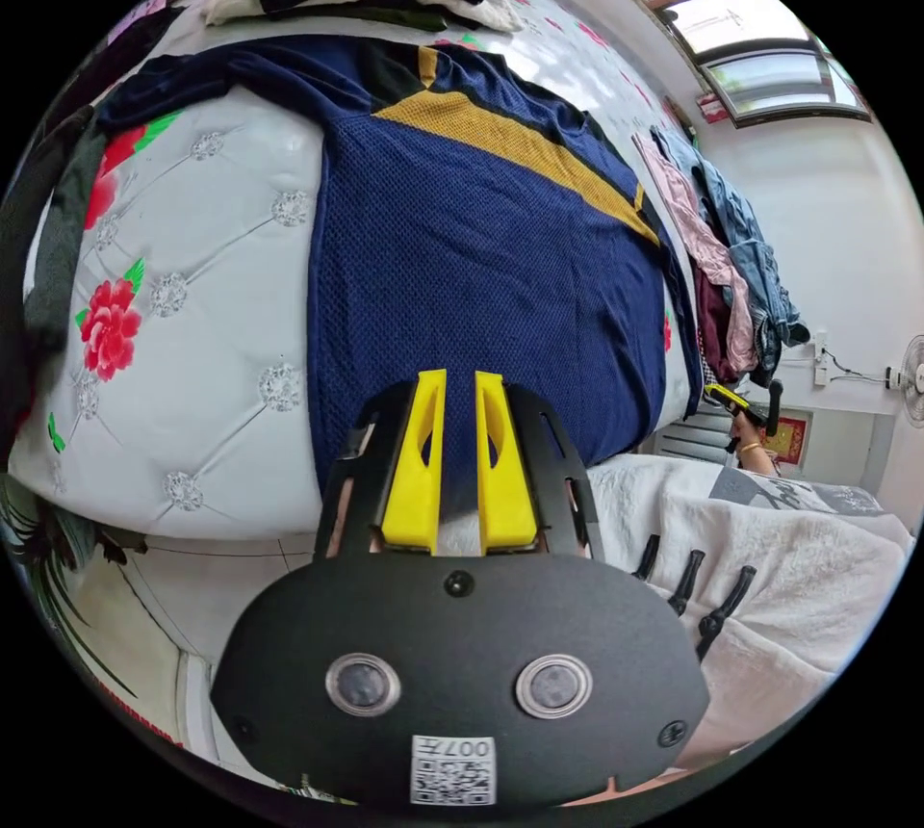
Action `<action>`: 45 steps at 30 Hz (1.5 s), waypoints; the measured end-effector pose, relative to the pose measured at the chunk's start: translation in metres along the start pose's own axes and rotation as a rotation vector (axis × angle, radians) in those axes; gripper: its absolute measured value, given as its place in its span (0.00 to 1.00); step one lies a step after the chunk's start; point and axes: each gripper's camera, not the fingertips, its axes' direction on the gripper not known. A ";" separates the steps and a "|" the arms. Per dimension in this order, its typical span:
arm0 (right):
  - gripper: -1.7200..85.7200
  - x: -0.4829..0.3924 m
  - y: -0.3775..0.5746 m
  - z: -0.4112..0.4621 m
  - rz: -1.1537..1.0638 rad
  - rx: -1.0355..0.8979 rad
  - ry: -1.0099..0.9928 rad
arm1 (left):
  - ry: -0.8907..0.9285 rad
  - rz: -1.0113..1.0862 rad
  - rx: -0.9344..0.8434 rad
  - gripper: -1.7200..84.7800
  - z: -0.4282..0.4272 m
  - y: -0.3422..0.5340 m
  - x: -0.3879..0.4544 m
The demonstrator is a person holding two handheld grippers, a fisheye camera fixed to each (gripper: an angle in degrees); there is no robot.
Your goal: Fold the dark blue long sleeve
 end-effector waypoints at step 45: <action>0.02 -0.300 -0.258 -0.014 -0.483 0.479 -0.340 | -0.101 -0.159 0.648 0.06 -0.099 -0.267 -0.034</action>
